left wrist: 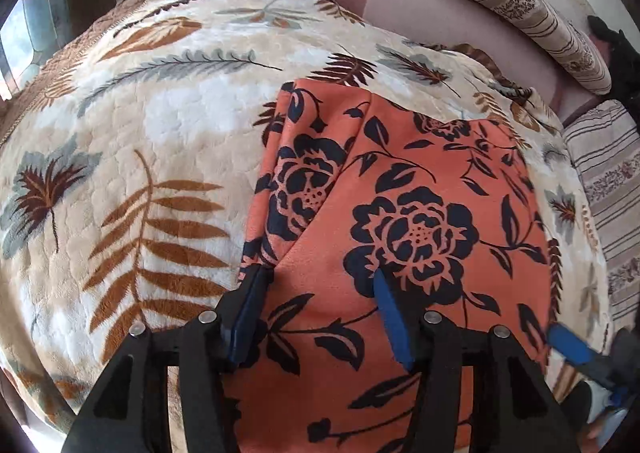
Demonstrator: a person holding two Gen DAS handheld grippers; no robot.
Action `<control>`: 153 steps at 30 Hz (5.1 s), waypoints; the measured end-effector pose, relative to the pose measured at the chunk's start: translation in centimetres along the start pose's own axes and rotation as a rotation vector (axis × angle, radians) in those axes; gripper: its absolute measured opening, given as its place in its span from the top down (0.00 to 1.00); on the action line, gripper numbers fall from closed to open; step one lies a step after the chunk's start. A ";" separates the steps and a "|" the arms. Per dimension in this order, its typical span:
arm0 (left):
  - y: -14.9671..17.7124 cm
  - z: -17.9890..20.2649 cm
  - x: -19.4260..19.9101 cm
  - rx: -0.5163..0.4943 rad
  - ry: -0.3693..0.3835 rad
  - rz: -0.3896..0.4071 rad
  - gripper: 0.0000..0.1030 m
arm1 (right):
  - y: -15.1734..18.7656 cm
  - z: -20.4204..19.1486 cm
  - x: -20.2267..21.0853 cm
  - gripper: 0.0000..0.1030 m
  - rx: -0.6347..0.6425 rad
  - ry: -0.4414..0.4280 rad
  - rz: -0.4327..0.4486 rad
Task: Fold small clothes
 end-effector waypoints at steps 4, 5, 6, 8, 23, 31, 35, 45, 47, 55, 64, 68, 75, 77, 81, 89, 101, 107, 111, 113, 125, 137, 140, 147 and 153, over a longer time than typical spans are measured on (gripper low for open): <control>0.5 0.0 0.2 -0.026 0.006 0.015 0.41 | -1.6 4.5 2.9 0.22 -0.092 0.093 0.032; 0.5 -0.1 0.1 -0.017 0.010 0.014 0.41 | -1.3 5.7 2.5 0.23 -0.124 0.122 -0.004; 0.5 -0.3 0.1 -0.010 0.013 0.014 0.41 | -0.6 6.4 1.9 0.23 -0.151 0.126 -0.051; 0.7 -0.2 0.1 -0.012 0.015 0.015 0.41 | 0.9 5.9 0.4 0.23 -0.157 0.086 -0.123; 2.6 -0.3 1.9 -0.052 -0.003 0.029 0.37 | 1.0 4.2 1.0 0.29 -0.036 0.168 -0.079; 2.5 0.0 2.1 -0.065 0.003 0.038 0.37 | -5.1 7.9 -4.0 0.39 -0.188 0.118 -0.107; 2.7 -0.1 1.9 -0.056 0.010 0.043 0.36 | -4.8 6.3 -5.2 0.67 -0.012 0.240 -0.106; 3.9 -0.4 3.3 -0.043 -0.001 0.004 0.35 | -6.3 6.6 -3.4 0.23 -0.148 0.135 -0.017; 4.4 -0.3 3.0 -0.093 -0.019 0.045 0.33 | -7.3 7.2 -4.7 0.23 -0.202 0.137 -0.022; 3.2 -0.9 4.6 -0.021 0.043 0.048 0.34 | -7.0 4.7 -5.3 0.42 0.000 0.276 -0.038; -1.2 -4.9 5.8 0.241 0.236 0.038 0.33 | -2.5 -3.1 0.8 0.24 0.116 0.052 -0.046; -4.1 -4.6 1.3 0.264 0.286 -0.055 0.34 | 1.3 -4.5 -1.2 0.24 0.151 0.010 -0.136; -6.2 -5.9 -6.8 0.305 0.232 -0.199 0.75 | 4.2 -1.8 -4.2 0.25 0.104 0.056 -0.202; -5.8 -7.0 -7.2 0.406 0.273 -0.192 0.70 | 4.3 -1.6 -4.2 0.25 0.104 0.049 -0.202; -5.6 -6.7 -3.6 0.358 0.240 -0.096 0.51 | 4.1 -1.7 -4.1 0.25 0.107 0.048 -0.212; 0.1 -4.1 5.5 0.214 0.217 -0.007 0.38 | 4.1 -2.9 -0.4 0.25 0.130 0.042 -0.135; 2.7 -3.6 8.8 0.171 0.169 0.035 0.34 | 2.2 -0.3 6.4 0.25 0.015 0.067 -0.005; 1.5 -4.1 8.2 0.193 0.190 0.043 0.34 | 2.0 2.9 7.6 0.25 -0.101 0.093 0.025; 1.9 -4.5 7.3 0.235 0.207 0.014 0.34 | 2.0 3.9 7.8 0.25 -0.127 0.105 0.030; 1.9 -4.5 6.9 0.236 0.213 0.003 0.34 | 1.9 4.3 7.4 0.25 -0.133 0.110 0.022; -2.5 -3.4 1.5 0.255 0.324 -0.042 0.23 | -4.0 6.3 -0.4 0.25 -0.132 0.141 -0.054; -1.2 -2.4 -1.1 0.198 0.320 -0.115 0.74 | -4.3 2.0 -5.7 0.66 0.185 0.211 -0.204; -2.7 0.0 0.5 0.172 0.354 -0.055 0.75 | -6.4 -0.2 -3.6 0.67 0.286 0.212 -0.149; -6.5 7.8 -0.6 0.135 0.419 0.016 0.70 | -13.3 3.6 2.0 0.64 0.223 0.213 -0.010; -2.9 8.1 -6.2 0.118 0.257 -0.144 0.41 | -13.7 13.3 4.8 0.32 0.024 0.415 0.064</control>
Point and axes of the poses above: each gripper's, at about its wrist camera, not at the fingertips, and x roughly against the way its jaws point, z to its right, y to its underside, the point moved 5 cm from there along -x, roughly the way its jaws point, and after that the axes turned 10 degrees about z, right-handed, at the moved point
